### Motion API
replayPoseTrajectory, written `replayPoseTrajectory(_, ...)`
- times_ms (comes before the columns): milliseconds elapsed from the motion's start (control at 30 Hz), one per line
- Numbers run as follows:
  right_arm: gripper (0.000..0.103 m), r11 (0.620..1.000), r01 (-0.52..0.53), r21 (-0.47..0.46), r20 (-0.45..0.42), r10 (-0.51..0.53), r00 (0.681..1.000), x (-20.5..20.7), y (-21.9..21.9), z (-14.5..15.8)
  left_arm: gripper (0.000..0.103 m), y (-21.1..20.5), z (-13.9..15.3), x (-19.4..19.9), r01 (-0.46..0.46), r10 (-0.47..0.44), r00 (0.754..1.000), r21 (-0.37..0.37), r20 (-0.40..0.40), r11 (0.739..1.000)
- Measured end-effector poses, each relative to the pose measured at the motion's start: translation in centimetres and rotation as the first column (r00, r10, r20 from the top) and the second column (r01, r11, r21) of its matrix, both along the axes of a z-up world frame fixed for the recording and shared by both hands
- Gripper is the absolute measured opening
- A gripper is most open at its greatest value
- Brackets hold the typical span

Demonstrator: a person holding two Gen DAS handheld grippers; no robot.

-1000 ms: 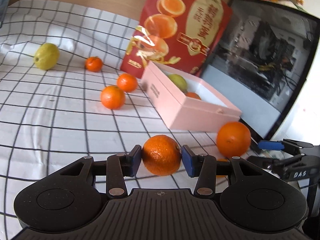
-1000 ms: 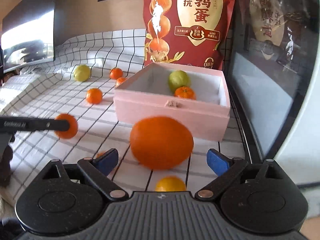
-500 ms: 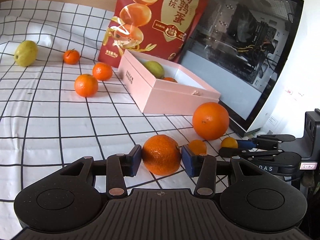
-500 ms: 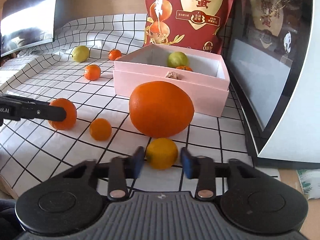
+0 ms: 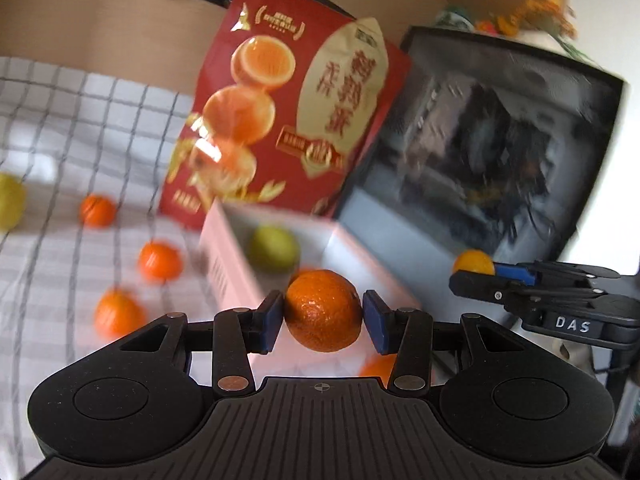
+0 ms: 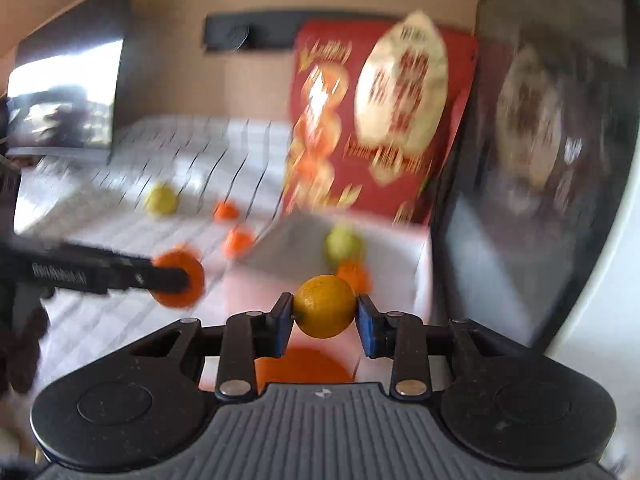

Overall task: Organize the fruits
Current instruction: 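Lower the mandarin into the pink box with the left tool while the right tool lowers the yellow citrus in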

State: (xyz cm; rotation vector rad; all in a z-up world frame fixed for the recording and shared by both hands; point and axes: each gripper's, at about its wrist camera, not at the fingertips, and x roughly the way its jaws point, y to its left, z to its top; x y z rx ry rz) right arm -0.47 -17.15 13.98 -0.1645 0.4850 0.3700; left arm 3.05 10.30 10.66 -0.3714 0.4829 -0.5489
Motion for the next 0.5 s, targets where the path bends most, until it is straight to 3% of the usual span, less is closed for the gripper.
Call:
replayPoseTrajectory(200, 0.033, 0.986, 0.154, -0.071, 0.015, -0.153, 0.988, 8.8, 3.6, 4.8, 0.049, -3.9, -1.3, 8.1, -0.021, 0.023, 0.995, 0.014, -0.097, 1.000)
replayPoseTrajectory(267, 0.033, 0.973, 0.206, -0.108, -0.008, -0.208, 0.978, 11.8, 4.4, 4.6, 0.049, -4.6, -2.2, 8.9, 0.009, -0.008, 0.994, 0.010, -0.109, 1.000)
replayPoseTrajectory(333, 0.033, 0.964, 0.236, -0.126, -0.050, -0.244, 0.969, 13.6, 4.5, 4.0, 0.049, -5.5, -2.9, 9.1, 0.048, -0.039, 0.990, 0.064, -0.134, 0.997)
replayPoseTrajectory(433, 0.033, 0.955, 0.260, -0.140, -0.132, -0.278, 0.952, 16.2, 4.3, 2.1, 0.046, -6.3, -2.8, 8.5, 0.052, -0.039, 0.995, 0.149, -0.087, 0.988)
replayPoseTrajectory(500, 0.033, 0.954, 0.266, -0.140, -0.192, -0.290, 0.938, 17.3, 3.8, 0.7, 0.046, -6.4, -2.6, 8.3, 0.055, -0.043, 0.996, 0.152, -0.083, 0.987)
